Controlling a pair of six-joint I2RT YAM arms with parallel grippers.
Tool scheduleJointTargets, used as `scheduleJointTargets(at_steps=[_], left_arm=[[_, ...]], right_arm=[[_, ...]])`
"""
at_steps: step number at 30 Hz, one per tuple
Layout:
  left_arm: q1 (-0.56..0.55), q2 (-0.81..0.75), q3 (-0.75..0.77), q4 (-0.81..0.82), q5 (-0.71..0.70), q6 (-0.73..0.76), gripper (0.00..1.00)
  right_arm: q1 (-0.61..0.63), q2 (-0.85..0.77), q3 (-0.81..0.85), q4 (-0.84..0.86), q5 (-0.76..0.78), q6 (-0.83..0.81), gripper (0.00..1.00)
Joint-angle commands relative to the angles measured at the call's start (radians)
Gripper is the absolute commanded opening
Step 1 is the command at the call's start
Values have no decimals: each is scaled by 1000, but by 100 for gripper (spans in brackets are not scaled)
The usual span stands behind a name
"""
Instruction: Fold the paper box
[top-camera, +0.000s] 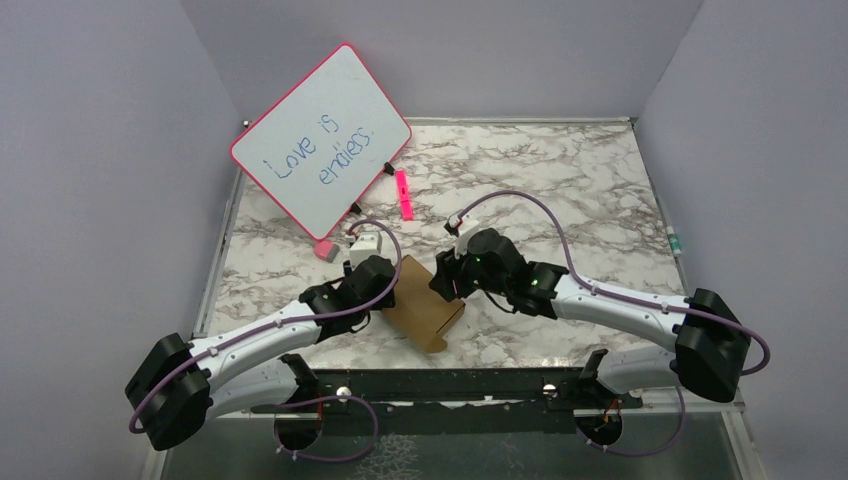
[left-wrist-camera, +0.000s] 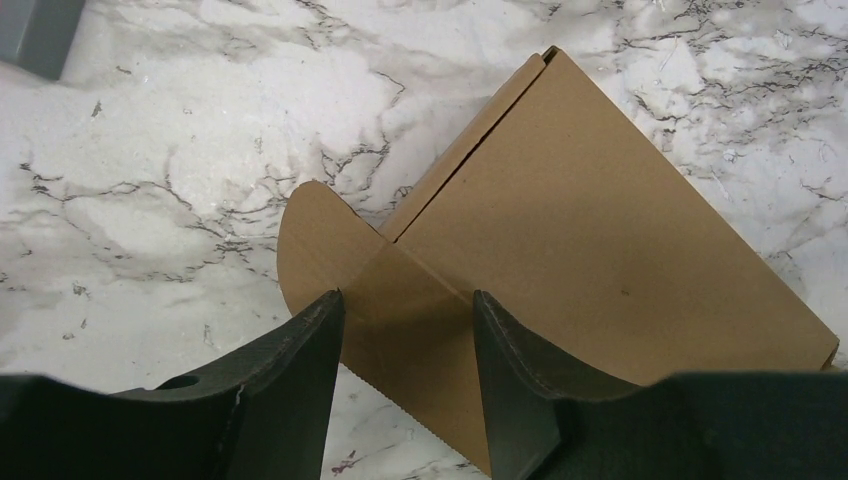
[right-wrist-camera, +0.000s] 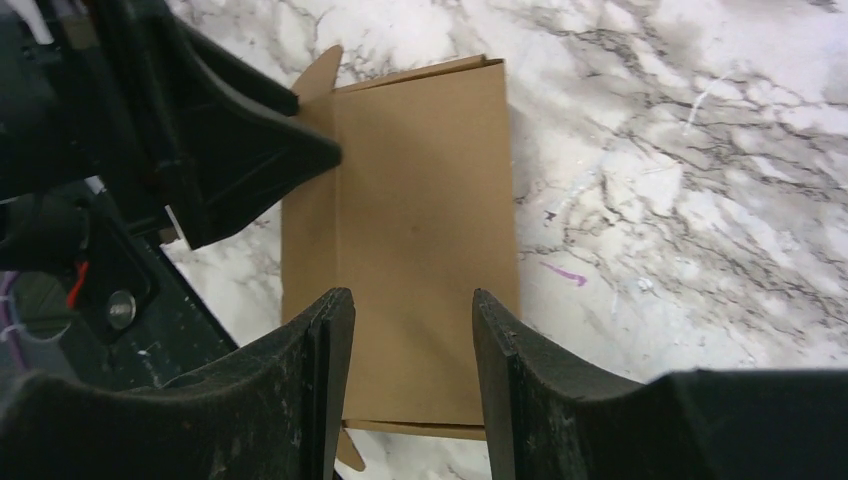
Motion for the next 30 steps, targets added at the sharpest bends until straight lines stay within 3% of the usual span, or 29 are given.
scheduleJointTargets(at_steps=[1,10,17,23,30], left_arm=[[-5,26,-16,37,18,-22,52],[-5,56,-33,77,41,-35,52],[-5,91,-19,114,66,-31,52],[-5,101,-16,165,118,-38,52],[5,102,14,195,142,12,58]], right_arm=[[8,20,-35,84,-140,29,51],[8,81,-108,107,-171,50,50],[7,122,-86,-28,108,83,51],[7,191,-41,8,244,-6,52],[-6,283,72,76,347,-228,56]])
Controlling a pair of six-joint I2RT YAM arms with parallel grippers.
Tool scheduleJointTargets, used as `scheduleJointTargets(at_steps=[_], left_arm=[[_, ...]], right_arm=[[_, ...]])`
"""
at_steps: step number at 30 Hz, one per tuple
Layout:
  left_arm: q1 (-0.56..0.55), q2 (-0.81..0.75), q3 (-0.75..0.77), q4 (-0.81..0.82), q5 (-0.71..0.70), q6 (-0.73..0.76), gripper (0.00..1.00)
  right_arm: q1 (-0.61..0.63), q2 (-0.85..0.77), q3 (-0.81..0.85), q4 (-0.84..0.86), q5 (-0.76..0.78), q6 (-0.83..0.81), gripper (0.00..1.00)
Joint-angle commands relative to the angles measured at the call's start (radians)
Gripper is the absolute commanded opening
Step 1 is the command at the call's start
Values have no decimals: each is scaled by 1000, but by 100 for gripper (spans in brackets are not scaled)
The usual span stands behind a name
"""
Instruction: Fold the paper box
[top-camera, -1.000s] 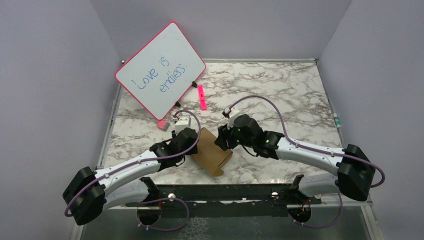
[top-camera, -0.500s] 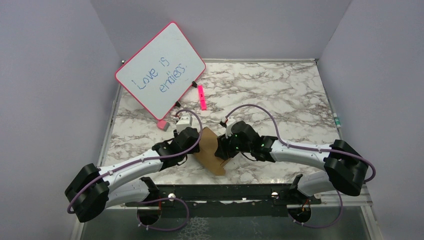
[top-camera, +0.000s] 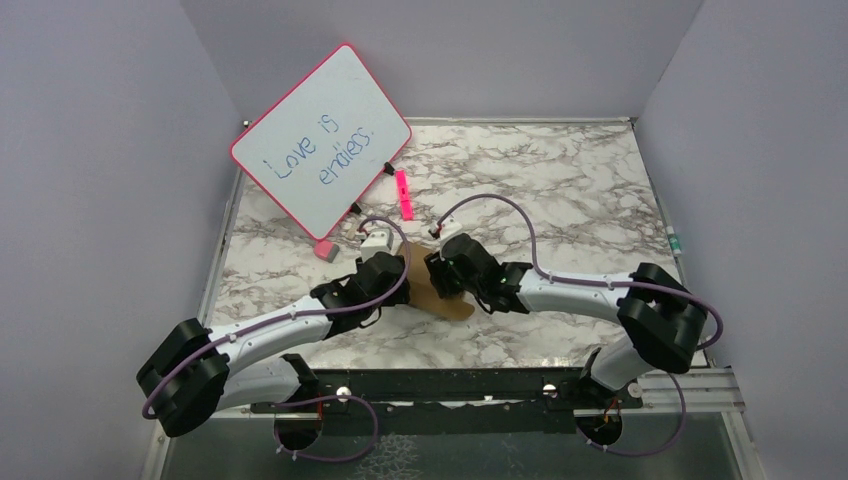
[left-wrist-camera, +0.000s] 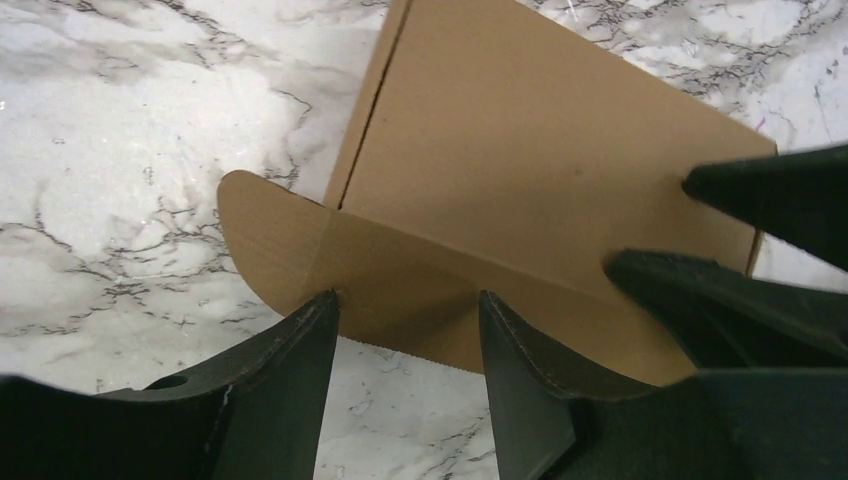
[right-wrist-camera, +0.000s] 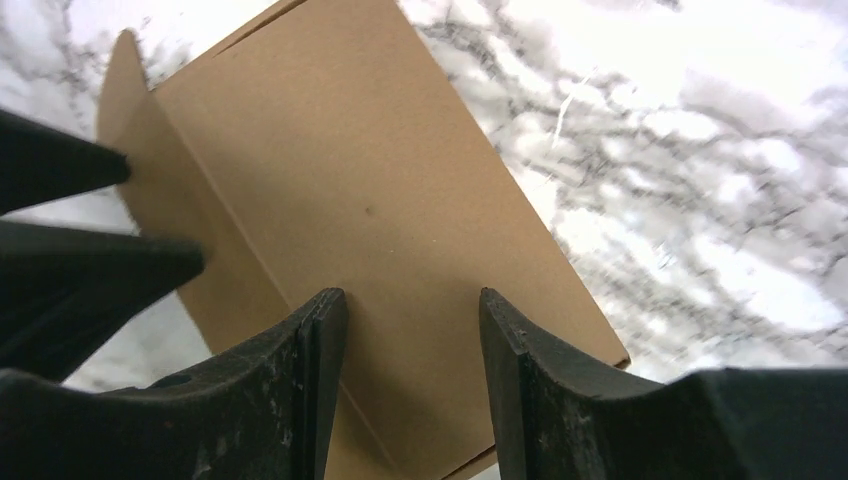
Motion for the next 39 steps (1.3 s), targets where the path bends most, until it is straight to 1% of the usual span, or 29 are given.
scheduleJointTargets(at_steps=[1,5,8,11,14,18,22,25,29,32,36,39], left_arm=[[14,4,33,1,59,40,59],[82,-56,53,-54,56,64,62],[152,-136,45,-79,91,73,64],[228,-207,31,-96,133,80,68],[295,-234,19,-95,172,88,73],[347,-196,39,-66,262,87,77],[357,-110,81,-41,290,115,79],[361,-47,108,-17,308,130,79],[363,21,114,11,311,139,79],[363,55,103,20,308,138,77],[365,80,67,43,297,131,66],[365,104,57,44,295,133,61]], right_arm=[[-16,67,73,-9,117,-183,57],[-16,32,119,-64,35,-262,60],[-17,-26,109,-87,-33,-264,62],[-16,-62,83,-98,-91,-308,66],[-16,-67,72,-104,-131,-334,68],[-14,-40,103,-134,-155,-355,71],[-14,-13,124,-132,-163,-356,71],[-15,-1,124,-120,-138,-346,71],[-14,21,125,-104,-123,-344,70],[-14,33,128,-116,-128,-344,69],[-13,26,112,-111,-172,-367,69],[-6,14,108,-115,-181,-390,70]])
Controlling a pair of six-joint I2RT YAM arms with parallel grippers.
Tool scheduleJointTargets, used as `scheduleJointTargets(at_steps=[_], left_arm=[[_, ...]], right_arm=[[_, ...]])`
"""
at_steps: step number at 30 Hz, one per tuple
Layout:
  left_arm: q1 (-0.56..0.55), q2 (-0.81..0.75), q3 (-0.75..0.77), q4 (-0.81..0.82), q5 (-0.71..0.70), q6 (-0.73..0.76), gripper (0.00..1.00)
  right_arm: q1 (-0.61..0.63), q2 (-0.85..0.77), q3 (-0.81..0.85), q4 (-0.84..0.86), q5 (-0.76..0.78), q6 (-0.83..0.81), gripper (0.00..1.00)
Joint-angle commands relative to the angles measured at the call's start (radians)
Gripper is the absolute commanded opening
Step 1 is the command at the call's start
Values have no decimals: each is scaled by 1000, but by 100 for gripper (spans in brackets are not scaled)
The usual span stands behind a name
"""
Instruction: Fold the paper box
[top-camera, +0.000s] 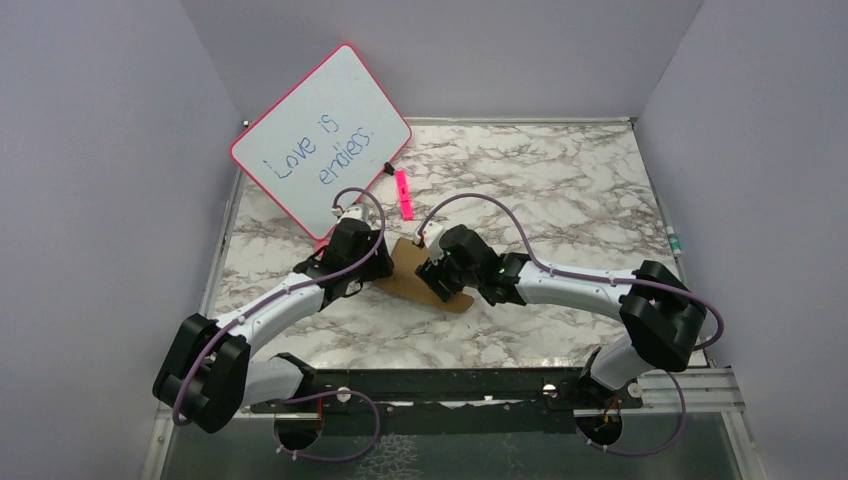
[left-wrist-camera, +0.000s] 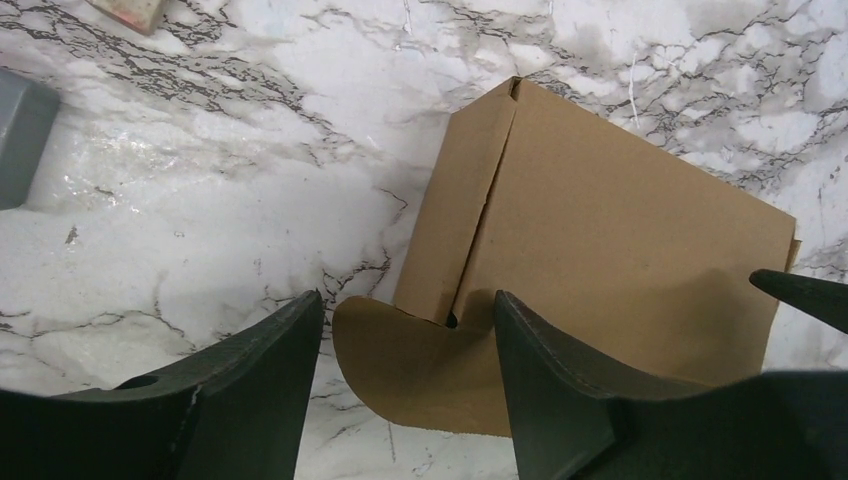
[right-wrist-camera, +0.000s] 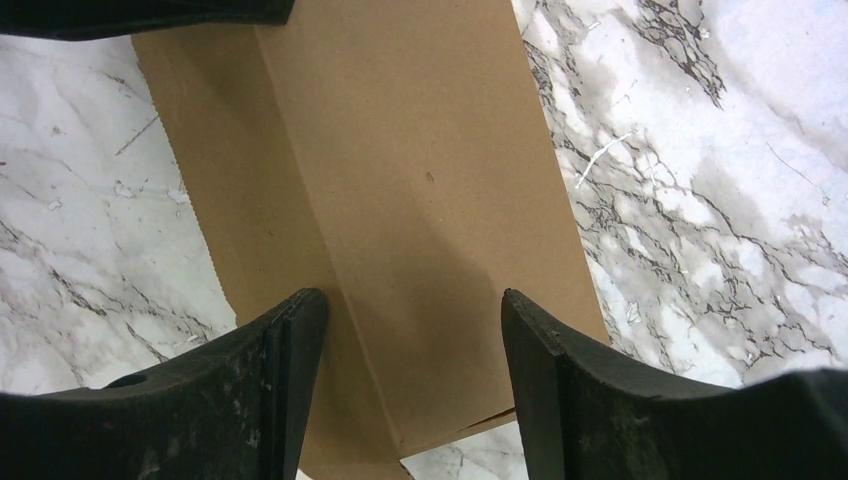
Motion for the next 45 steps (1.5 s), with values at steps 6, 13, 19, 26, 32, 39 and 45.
scheduleJointTargets(at_steps=[6,13,19,26,32,39,45], left_arm=[[8,58,-30,42,26,11,54],[8,66,-52,49,41,7,50],[8,63,-50,50,55,5,50],[8,61,-47,50,65,4,50],[8,65,-42,53,81,-1,51],[8,39,-18,23,85,-2,55],[8,-40,59,-64,47,28,61]], right_arm=[[67,-21,25,-25,-1,-112,72],[183,20,53,-38,143,-197,79],[247,100,89,-47,234,-206,81],[278,210,127,-70,371,-183,79],[299,236,90,-1,525,-203,69],[301,218,45,48,549,-252,46],[301,149,14,57,503,-274,28]])
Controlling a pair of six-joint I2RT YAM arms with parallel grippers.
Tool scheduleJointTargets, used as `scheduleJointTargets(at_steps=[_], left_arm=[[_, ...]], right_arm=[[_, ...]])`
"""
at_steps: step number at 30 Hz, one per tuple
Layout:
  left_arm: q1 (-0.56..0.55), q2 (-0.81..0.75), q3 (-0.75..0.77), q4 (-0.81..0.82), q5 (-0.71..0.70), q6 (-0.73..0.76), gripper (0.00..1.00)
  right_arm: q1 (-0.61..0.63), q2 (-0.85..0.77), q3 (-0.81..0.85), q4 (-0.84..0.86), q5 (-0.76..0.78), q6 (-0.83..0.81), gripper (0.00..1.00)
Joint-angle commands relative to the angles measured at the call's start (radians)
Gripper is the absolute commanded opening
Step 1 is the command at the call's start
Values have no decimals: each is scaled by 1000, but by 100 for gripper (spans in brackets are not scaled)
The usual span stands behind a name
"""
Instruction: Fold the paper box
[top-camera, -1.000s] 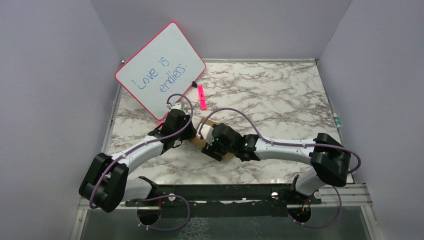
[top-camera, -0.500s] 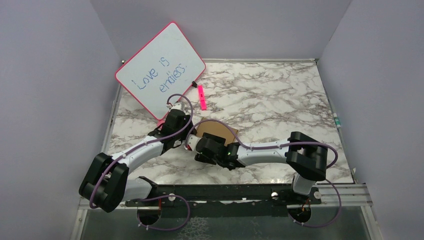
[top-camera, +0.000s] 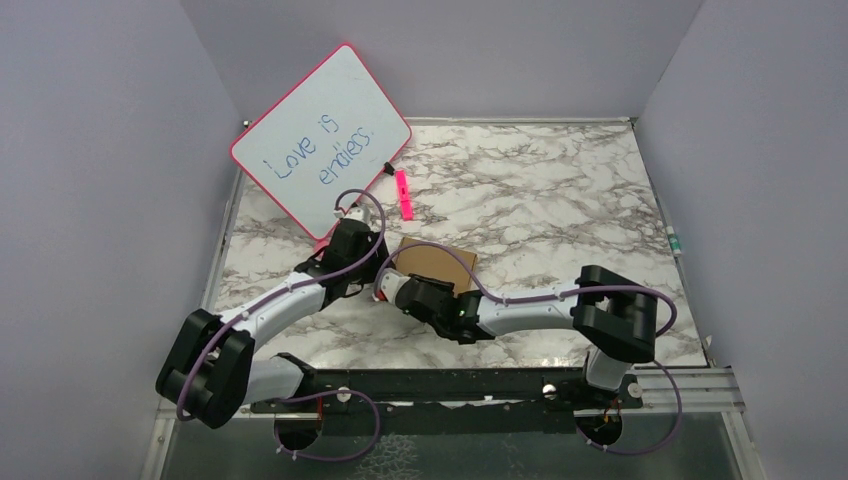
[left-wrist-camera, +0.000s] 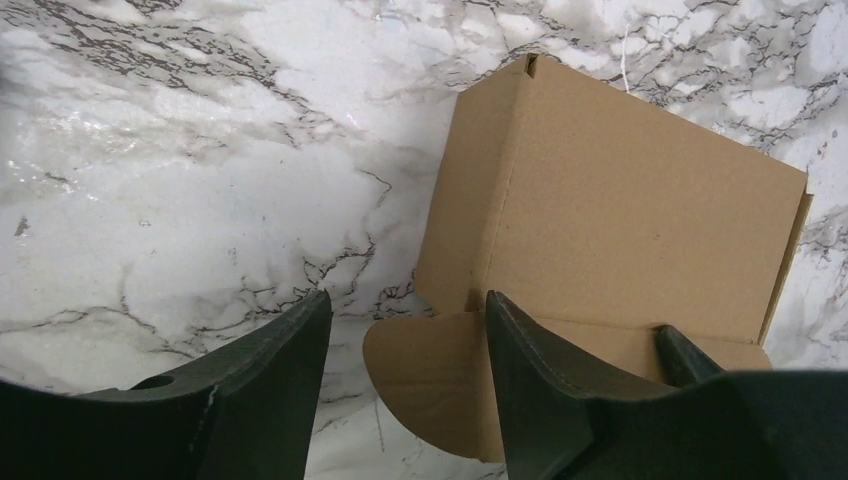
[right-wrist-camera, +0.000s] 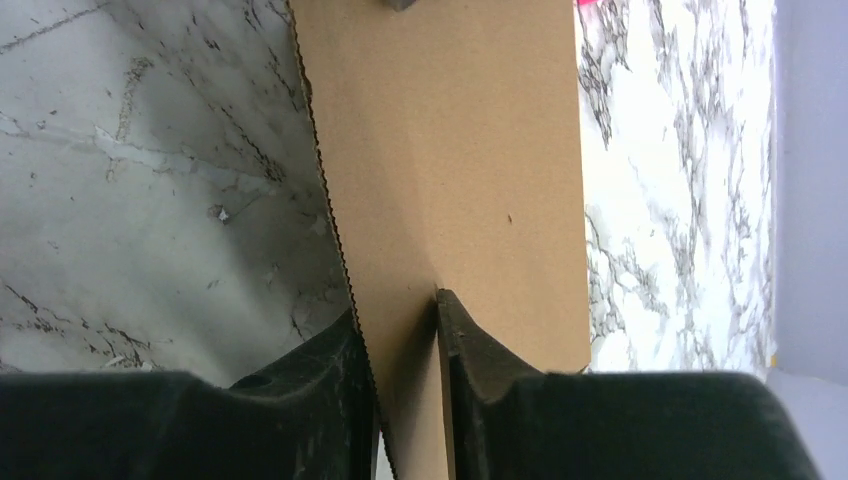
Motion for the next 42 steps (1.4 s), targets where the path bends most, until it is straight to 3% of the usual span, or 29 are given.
scheduleJointTargets(at_steps=[1,10,17,22,35,42], left_arm=[[2,-90,98,-128,-32,44,62],[2,-350,309,-342,-258,164,70],[2,-459,370,-391,-357,238,72],[2,-464,407,-420,-345,269,73],[2,-381,434,-407,-256,339,80],[25,-316,390,-361,-134,389,82]], right_arm=[[6,-57,-35,8,-21,-14,27],[6,-120,31,-126,-151,-10,15],[-5,-126,104,-216,-264,-5,9],[-91,-143,211,-360,-445,21,9],[-472,-44,489,-647,-1124,0,11],[-548,139,655,-832,-1245,-114,13]])
